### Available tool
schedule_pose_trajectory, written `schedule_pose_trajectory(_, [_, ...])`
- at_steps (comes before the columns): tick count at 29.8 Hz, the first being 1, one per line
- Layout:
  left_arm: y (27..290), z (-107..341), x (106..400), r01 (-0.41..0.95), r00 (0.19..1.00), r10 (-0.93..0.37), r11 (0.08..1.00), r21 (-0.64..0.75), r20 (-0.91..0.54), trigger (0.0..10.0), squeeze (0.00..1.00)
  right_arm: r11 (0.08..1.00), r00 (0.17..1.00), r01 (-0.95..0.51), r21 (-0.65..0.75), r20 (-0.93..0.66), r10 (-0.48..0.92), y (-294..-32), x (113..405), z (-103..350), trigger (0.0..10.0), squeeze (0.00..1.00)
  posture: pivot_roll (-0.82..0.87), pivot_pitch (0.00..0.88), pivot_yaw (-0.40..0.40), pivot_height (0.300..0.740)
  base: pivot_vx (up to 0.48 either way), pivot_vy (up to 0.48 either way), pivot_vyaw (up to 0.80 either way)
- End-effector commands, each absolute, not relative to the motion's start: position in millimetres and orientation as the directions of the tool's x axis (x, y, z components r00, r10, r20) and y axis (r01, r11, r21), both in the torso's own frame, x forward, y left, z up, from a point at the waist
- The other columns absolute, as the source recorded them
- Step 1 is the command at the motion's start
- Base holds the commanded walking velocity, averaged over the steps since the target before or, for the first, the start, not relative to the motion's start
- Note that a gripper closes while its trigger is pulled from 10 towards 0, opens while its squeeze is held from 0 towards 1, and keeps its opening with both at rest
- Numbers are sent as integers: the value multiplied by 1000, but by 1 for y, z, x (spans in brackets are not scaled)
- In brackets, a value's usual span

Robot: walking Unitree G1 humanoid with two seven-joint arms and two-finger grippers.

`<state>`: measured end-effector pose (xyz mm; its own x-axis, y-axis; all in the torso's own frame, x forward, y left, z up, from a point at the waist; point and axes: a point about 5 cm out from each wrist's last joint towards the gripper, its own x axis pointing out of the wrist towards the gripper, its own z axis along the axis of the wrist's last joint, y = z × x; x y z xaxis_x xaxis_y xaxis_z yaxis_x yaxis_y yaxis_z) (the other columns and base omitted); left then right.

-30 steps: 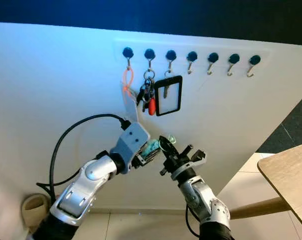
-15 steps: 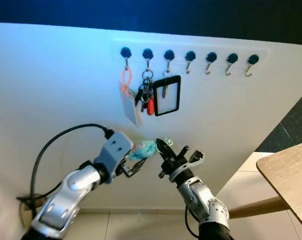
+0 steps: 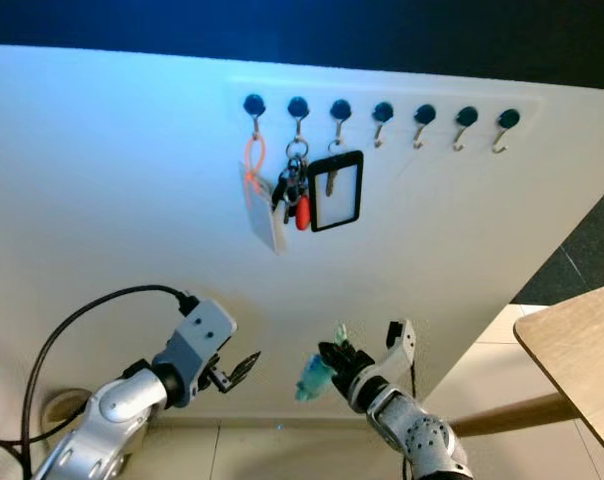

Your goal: Hang keys on a hook

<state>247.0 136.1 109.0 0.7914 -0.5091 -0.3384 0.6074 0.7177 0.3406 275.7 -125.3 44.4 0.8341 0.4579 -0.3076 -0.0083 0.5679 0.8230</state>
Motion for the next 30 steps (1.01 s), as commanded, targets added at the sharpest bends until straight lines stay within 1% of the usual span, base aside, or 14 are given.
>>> schedule_pose_trajectory(1, [129,108,242,628,777,-535,693,355,-331,10000,0,720,853,-37,693,-353,385,-133,274,41,0,0,86,88,-74,740,0,0,0])
schedule_pose_trajectory(2, [127,108,242,634,772,-544,687,354,-329,10000,0,795,866,-72,603,-357,349,-136,275,43,0,0,77,88,-73,740,0,0,0])
schedule_pose_trajectory(4, [124,108,242,641,767,-555,683,351,-322,10000,0,863,892,-106,494,-336,302,-139,277,48,0,0,74,87,-71,740,0,0,0])
schedule_pose_trajectory(7, [121,110,244,642,766,-565,681,351,-306,10000,0,905,934,-99,414,-276,228,-145,281,59,0,0,73,89,-72,740,0,0,0])
schedule_pose_trajectory(8, [121,110,244,642,766,-565,681,351,-306,10000,0,905,934,-99,414,-276,228,-145,281,59,0,0,73,89,-72,740,0,0,0])
schedule_pose_trajectory(10, [119,112,245,638,770,-570,686,349,-287,10000,0,934,961,-96,343,-214,177,-149,283,69,0,0,73,91,-74,740,0,0,0])
schedule_pose_trajectory(13, [117,118,247,620,785,-580,723,307,-218,10000,0,966,983,-114,230,-112,143,-153,283,82,0,0,74,97,-69,740,0,0,0])
schedule_pose_trajectory(18, [113,126,245,622,780,-612,737,265,-131,10000,0,993,992,-101,60,85,96,-158,281,108,0,0,75,100,-66,740,0,0,0])
schedule_pose_trajectory(21, [111,129,244,630,773,-623,730,266,-121,10000,0,995,987,-94,32,136,89,-157,280,116,0,0,76,101,-65,740,0,0,0])
schedule_pose_trajectory(22, [109,131,244,637,765,-634,722,270,-110,10000,0,996,978,-84,12,191,80,-157,281,126,0,0,76,101,-65,740,0,0,0])
schedule_pose_trajectory(25, [106,136,244,647,754,-651,709,282,-93,10000,0,998,962,-63,-8,267,63,-157,281,139,0,0,76,103,-65,740,0,0,0])
schedule_pose_trajectory(27, [105,137,244,650,750,-656,705,284,-87,10000,0,998,956,-57,-13,286,59,-157,281,142,0,0,76,103,-65,740,0,0,0])
schedule_pose_trajectory(28, [101,142,243,670,725,-683,674,311,-83,10000,0,999,941,-41,-15,337,43,-157,281,153,0,0,74,104,-66,740,0,0,0])
schedule_pose_trajectory(30, [98,147,242,680,714,-697,666,308,-68,10000,0,999,931,-31,-18,363,35,-157,281,158,0,0,74,105,-66,740,0,0,0])
